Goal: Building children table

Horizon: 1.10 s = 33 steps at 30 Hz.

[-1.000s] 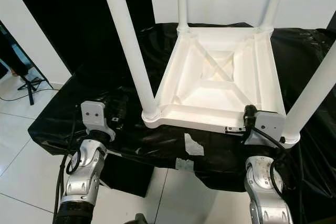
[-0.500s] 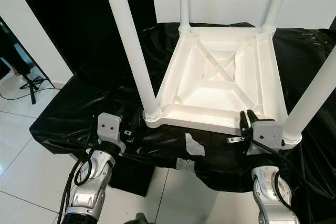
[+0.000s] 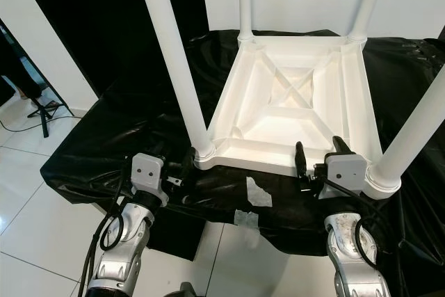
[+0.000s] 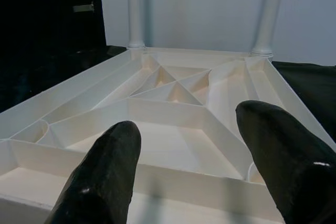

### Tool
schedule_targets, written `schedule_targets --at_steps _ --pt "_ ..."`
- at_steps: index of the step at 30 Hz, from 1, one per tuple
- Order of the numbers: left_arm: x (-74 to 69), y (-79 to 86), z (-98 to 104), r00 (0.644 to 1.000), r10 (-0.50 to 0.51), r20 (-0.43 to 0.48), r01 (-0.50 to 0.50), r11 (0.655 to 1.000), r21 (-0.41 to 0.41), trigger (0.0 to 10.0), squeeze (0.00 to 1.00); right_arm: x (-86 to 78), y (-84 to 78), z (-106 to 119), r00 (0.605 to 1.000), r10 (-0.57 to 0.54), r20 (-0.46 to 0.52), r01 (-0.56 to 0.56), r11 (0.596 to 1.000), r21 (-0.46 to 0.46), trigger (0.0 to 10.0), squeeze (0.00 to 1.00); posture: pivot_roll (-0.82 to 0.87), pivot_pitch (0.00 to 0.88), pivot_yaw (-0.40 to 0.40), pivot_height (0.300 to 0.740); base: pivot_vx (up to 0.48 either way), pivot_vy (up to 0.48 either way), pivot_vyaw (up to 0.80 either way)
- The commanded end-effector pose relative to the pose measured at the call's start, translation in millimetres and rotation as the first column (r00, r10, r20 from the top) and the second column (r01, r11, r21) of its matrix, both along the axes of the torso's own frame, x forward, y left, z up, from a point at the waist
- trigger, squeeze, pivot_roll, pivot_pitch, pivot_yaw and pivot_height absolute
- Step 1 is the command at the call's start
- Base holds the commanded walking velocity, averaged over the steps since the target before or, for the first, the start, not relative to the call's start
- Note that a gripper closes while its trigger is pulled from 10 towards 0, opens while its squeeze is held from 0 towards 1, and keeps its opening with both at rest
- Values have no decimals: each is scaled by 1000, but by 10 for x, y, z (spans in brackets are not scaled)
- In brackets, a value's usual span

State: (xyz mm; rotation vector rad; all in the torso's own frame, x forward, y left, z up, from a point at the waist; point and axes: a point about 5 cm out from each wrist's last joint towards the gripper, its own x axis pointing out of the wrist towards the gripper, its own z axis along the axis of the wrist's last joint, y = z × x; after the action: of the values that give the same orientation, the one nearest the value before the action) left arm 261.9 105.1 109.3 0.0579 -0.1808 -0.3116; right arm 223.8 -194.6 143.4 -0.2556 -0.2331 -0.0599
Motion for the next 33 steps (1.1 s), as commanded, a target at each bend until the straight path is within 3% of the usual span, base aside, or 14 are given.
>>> schedule_targets --at_steps 1,2,3,4,9,10,12,17,19,26,33 --pt "27 -40 37 1000 1 9 -1 1000 -25 10000 110 28 7 -36 999 11 -36 -13 999 -48 10000 0 135 0 84 740 0 0 0" --pt "27 -40 37 1000 1 9 -1 1000 -25 10000 110 28 7 -36 999 11 -36 -13 999 -48 10000 0 135 0 84 740 0 0 0" --pt "23 -59 56 1000 -14 18 14 999 -37 10000 596 31 -5 -40 999 2 -49 -7 996 -85 10000 0 133 0 85 740 0 0 0" --pt "8 -92 69 999 -40 22 41 998 -45 10000 1000 19 -38 -57 998 -17 -67 10 994 -109 10000 0 131 0 83 740 0 0 0" --pt "-17 -149 77 997 -77 13 78 995 -65 10000 1000 -15 -85 -100 994 -44 -96 32 991 -129 10000 0 127 0 81 740 0 0 0" --pt "-18 -197 95 994 -106 6 106 990 -93 10000 0 -39 -92 -126 993 -49 -108 34 990 -138 10000 0 125 0 79 740 0 0 0" --pt "-18 -197 95 994 -106 6 106 990 -93 10000 0 -39 -92 -126 993 -49 -108 34 990 -138 10000 0 125 0 79 740 0 0 0" --pt "20 -377 207 978 -206 17 206 965 -160 10000 0 -102 -70 -185 989 -53 -137 34 989 -143 10000 0 112 0 75 740 0 0 0" --pt "20 -377 207 978 -206 17 206 965 -160 10000 0 -102 -70 -185 989 -53 -137 34 989 -143 10000 0 112 0 75 740 0 0 0" --pt "139 -611 183 965 -262 -1 258 951 -169 10000 0 -106 -48 -190 986 -46 -162 20 987 -157 10000 0 89 0 70 740 0 0 0" --pt "184 -690 173 961 -278 -12 272 948 -166 10000 0 -100 8 -193 981 -12 -192 -29 978 -206 10000 0 84 0 70 740 0 0 0"
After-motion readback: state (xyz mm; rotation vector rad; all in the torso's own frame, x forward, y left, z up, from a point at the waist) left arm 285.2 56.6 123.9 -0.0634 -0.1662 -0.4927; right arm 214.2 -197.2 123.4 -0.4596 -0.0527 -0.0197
